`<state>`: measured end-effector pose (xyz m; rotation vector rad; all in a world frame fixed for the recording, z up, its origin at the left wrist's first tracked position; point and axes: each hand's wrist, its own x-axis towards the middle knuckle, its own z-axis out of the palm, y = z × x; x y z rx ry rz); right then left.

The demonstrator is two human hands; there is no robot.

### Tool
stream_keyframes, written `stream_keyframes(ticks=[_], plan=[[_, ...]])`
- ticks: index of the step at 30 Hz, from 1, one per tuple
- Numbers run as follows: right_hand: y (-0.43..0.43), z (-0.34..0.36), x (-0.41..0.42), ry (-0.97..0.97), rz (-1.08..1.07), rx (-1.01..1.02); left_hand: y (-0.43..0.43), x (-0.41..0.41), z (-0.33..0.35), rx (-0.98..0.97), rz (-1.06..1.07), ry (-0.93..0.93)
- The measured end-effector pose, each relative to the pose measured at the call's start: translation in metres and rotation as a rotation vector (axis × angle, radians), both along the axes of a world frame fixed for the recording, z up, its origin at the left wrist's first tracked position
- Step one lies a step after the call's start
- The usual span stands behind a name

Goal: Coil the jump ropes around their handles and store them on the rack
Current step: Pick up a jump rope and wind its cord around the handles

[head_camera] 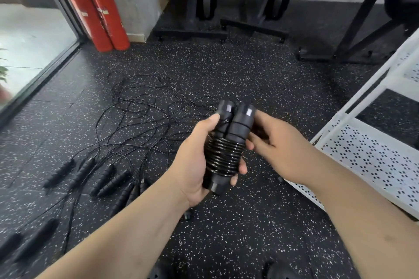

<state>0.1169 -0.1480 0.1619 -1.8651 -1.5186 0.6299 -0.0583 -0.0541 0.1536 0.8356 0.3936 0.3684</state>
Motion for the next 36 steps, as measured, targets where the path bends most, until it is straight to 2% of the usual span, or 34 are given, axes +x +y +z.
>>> stream_keyframes(ticks=[2, 7, 12, 16, 20, 22, 30, 36], plan=[[0.000, -0.004, 0.005, 0.009, -0.020, -0.055, 0.000, 0.001, -0.003, 0.043, 0.013, 0.075], [0.001, -0.014, 0.003, 0.117, -0.162, -0.049, -0.010, 0.007, -0.004, 0.121, 0.051, 0.204], [0.003, -0.018, -0.012, 0.445, -0.193, -0.027, -0.015, 0.012, -0.004, 0.090, 0.138, 0.200], [0.002, -0.017, -0.001, 0.339, -0.108, -0.110, -0.014, 0.011, -0.003, 0.110, 0.174, 0.178], [0.003, -0.008, 0.001, 0.423, -0.116, -0.148, -0.008, 0.012, 0.005, 0.159, 0.221, 0.159], [0.006, -0.012, -0.001, 0.401, -0.122, -0.145, -0.007, 0.013, 0.005, 0.173, 0.265, 0.173], [0.006, -0.028, -0.009, 0.456, -0.401, -0.085, -0.023, 0.028, -0.017, 0.115, 0.273, 0.331], [-0.002, -0.013, -0.026, 0.857, -0.655, 0.035, -0.025, 0.031, -0.012, 0.173, 0.250, 0.263]])
